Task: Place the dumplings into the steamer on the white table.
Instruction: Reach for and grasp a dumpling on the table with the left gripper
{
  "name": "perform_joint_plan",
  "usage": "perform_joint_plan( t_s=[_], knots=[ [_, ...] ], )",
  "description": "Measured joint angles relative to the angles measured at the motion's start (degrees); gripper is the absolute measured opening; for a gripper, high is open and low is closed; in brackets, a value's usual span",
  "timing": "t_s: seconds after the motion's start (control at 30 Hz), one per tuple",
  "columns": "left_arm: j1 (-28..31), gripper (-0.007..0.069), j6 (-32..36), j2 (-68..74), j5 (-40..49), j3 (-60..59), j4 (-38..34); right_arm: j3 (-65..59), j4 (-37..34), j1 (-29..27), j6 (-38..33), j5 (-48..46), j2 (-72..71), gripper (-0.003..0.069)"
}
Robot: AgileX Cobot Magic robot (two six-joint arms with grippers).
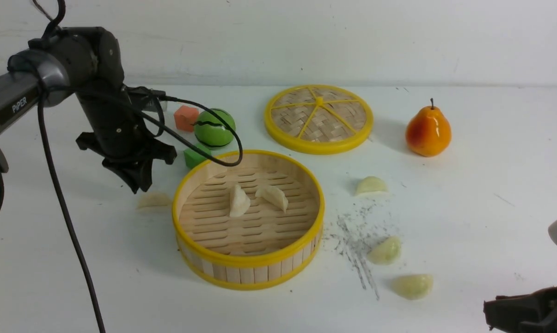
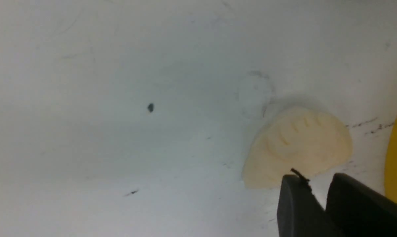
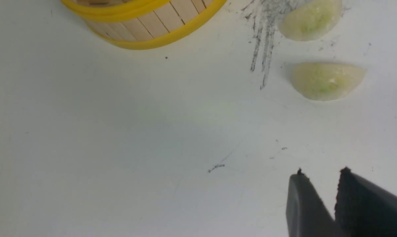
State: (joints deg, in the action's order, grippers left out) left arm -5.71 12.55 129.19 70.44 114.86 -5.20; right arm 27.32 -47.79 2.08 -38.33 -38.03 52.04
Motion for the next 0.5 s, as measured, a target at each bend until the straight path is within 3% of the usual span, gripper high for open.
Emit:
perform_joint_plan(
  t_s=[0.27, 0.5],
  knots=[
    [-0.05, 0.0382, 15.77, 0.21, -0.05, 0.0, -0.12, 0.0, 0.0, 0.0, 0.0, 0.0, 0.0, 0.016],
    [0.01, 0.0388, 20.31, 2.07, -0.17, 0.0, 0.08, 0.0, 0.0, 0.0, -0.33, 0.0, 0.19, 0.016]
  ],
)
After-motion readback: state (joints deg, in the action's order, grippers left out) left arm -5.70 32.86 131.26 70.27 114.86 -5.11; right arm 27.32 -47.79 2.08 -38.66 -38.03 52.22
